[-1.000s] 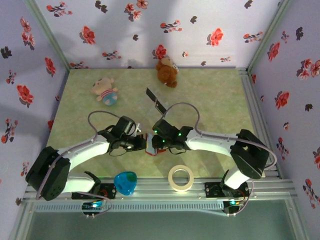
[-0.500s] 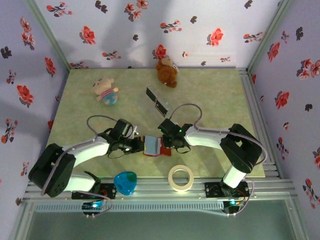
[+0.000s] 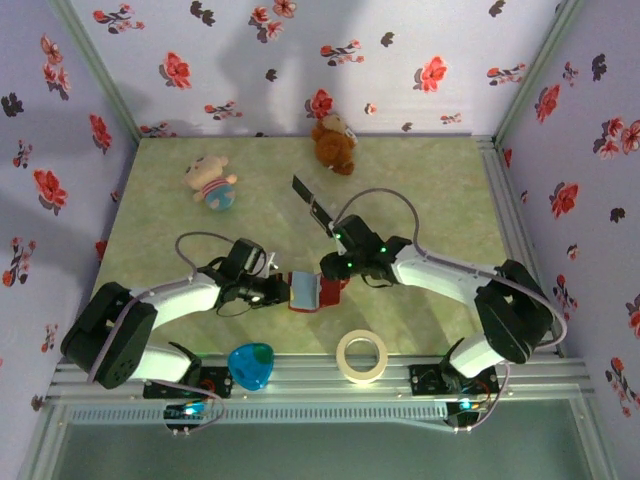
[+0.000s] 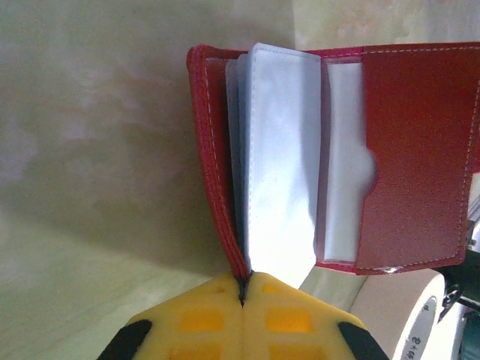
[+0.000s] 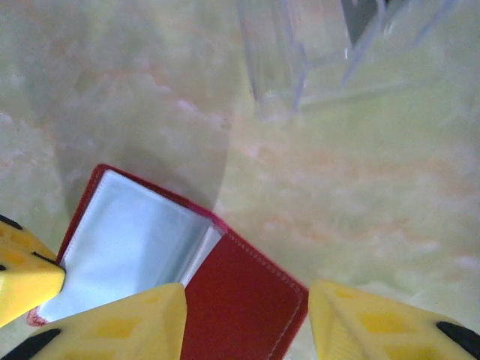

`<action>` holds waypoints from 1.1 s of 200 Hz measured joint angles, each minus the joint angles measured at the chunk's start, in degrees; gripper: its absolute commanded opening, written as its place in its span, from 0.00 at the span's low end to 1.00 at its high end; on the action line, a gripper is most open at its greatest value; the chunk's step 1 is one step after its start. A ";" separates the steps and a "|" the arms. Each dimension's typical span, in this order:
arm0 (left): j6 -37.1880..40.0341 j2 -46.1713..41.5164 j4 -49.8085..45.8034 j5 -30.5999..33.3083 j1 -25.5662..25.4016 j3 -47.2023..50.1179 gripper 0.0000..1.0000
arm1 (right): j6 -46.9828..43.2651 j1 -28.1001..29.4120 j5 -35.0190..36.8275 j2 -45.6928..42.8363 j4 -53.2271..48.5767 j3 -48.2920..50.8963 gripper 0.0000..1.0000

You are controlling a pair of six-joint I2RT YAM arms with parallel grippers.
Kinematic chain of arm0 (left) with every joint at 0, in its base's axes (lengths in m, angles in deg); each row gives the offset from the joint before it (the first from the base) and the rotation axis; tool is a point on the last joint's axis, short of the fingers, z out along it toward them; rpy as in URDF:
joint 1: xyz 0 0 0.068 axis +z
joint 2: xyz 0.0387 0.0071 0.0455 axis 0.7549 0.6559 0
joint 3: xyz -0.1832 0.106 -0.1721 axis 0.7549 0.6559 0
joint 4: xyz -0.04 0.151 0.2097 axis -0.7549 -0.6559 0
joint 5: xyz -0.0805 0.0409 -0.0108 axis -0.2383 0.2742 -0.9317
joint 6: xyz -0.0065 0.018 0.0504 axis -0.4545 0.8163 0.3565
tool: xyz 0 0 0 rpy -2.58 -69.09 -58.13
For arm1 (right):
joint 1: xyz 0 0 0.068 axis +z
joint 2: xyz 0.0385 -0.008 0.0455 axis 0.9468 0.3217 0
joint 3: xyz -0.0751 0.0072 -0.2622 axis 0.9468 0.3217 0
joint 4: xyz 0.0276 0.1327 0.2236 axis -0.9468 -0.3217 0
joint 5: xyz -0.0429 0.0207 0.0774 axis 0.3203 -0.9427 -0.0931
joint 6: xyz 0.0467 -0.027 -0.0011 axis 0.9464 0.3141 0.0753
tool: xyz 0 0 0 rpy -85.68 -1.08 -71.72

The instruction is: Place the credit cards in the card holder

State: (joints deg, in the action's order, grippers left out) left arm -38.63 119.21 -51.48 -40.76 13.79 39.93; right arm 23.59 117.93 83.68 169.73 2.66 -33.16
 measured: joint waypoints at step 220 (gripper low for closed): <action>-0.17 -11.61 -9.01 -1.03 -0.02 -1.62 0.00 | -27.43 -6.14 19.82 23.91 -5.64 -30.25 0.54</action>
State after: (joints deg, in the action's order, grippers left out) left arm -38.80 107.61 -60.48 -41.79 13.77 38.31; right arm -3.84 111.79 103.51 193.65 -2.98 -63.41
